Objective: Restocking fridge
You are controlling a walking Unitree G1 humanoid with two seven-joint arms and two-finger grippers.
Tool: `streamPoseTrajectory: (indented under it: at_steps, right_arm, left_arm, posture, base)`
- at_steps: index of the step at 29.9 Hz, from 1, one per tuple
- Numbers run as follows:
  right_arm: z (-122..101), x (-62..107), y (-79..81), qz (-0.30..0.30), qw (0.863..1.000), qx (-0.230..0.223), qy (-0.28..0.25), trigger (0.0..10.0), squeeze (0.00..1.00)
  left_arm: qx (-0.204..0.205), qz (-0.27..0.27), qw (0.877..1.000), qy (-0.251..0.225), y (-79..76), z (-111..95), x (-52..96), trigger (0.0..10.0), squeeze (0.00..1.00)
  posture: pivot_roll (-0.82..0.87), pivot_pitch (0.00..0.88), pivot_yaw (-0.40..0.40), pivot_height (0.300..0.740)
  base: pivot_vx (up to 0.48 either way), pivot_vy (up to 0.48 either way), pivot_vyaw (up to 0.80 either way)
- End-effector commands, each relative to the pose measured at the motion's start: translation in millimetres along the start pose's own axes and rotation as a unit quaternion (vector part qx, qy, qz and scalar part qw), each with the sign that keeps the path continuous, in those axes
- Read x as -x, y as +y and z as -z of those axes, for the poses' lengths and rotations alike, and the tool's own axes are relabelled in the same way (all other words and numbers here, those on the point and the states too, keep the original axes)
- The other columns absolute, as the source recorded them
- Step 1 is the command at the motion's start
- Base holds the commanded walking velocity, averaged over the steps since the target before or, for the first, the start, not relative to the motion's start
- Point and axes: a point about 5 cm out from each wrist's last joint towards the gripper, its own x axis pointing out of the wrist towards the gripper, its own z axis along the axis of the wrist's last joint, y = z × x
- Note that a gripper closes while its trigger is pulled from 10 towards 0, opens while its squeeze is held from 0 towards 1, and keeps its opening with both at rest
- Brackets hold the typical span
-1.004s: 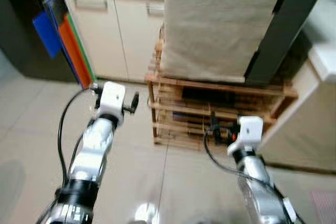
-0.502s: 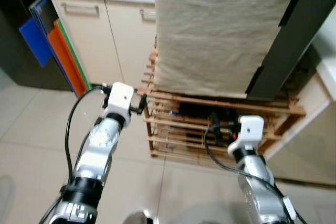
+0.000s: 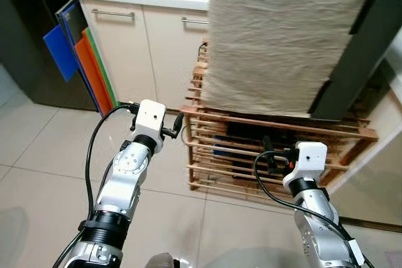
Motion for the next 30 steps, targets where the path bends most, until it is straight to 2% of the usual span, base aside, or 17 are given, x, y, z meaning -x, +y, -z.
streamPoseTrajectory:
  at_steps: [1,15,22,30]
  right_arm:
    - [3.8,3.1,-6.6,0.009,1.000,0.005,0.008,10.0,0.00]
    - [5.5,3.4,-6.7,0.009,1.000,0.005,0.010,10.0,0.00]
    - [7.4,5.2,-7.1,0.012,1.000,0.004,0.011,10.0,0.00]
    - [11.8,14.6,-9.2,0.011,1.000,0.014,0.017,10.0,0.00]
  left_arm:
    - [0.005,-0.002,1.000,0.001,-1.5,-1.4,-1.8,10.0,0.00]
    - [-0.002,-0.015,1.000,0.003,4.3,-1.9,-3.8,10.0,0.00]
    - [-0.014,-0.017,1.000,0.000,4.5,-2.7,-4.9,10.0,0.00]
    - [-0.015,-0.022,1.000,-0.013,2.1,-3.9,-3.0,10.0,0.00]
  posture:
    - [0.04,0.038,0.018,0.740]
    - [0.04,0.040,0.021,0.740]
    - [0.03,0.047,0.024,0.740]
    - [0.02,0.055,0.020,0.740]
  base:
    - [0.000,0.480,0.00]
    - [0.000,0.480,0.00]
    - [0.000,0.472,-0.70]
    - [0.000,0.000,0.00]
